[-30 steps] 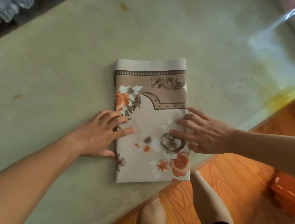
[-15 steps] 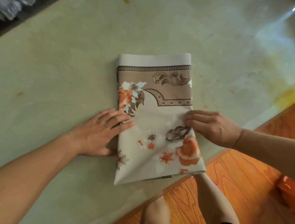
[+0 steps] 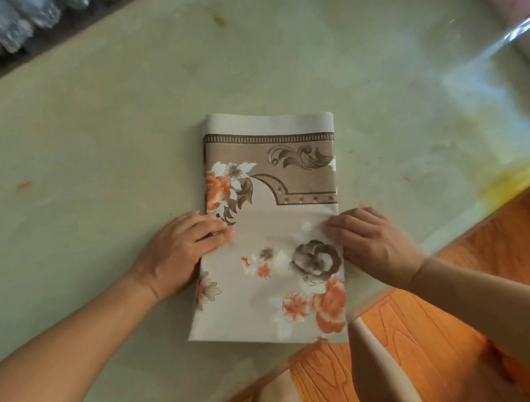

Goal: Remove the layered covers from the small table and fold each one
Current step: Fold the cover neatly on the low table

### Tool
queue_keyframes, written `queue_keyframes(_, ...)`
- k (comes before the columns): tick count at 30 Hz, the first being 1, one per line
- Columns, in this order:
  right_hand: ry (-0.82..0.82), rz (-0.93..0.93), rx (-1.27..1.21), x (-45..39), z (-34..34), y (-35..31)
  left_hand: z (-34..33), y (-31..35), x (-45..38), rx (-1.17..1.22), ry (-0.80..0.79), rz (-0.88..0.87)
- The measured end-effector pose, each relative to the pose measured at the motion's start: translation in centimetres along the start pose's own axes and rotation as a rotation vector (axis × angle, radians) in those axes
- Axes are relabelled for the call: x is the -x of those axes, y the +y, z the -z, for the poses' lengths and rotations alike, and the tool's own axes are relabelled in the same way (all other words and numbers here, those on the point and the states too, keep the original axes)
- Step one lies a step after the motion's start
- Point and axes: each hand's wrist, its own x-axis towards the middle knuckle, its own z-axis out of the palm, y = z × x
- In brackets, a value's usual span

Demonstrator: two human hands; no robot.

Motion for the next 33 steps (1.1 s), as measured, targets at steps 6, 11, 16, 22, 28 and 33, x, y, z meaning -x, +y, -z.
queue_keyframes(6,0.12,-0.84,-0.642,-3.8,1.8,-1.7,2.1,1.5,-5.1,0.41,0.052,0.912)
queue_keyframes(11,0.131,-1.167,-0.679,-7.4,0.9,-1.1,1.2,3.2,-10.7,0.307,0.1,1.265)
queue_keyframes(16,0.097,-1.282,-0.681,-8.3,0.7,-0.4,-0.4,3.9,-11.1,0.121,0.159,1.256)
queue_keyframes(22,-0.217,-1.343,-0.54,-10.3,2.3,1.2,-0.1,4.1,-11.2,0.001,0.233,1.116)
queue_keyframes(28,-0.411,-1.24,-0.144,-12.3,4.5,1.2,-0.2,3.6,-12.0,-0.084,0.265,1.109)
queue_keyframes(33,-0.079,-1.063,-0.052,-13.5,6.4,1.9,-1.6,4.2,-12.2,-0.141,0.303,1.096)
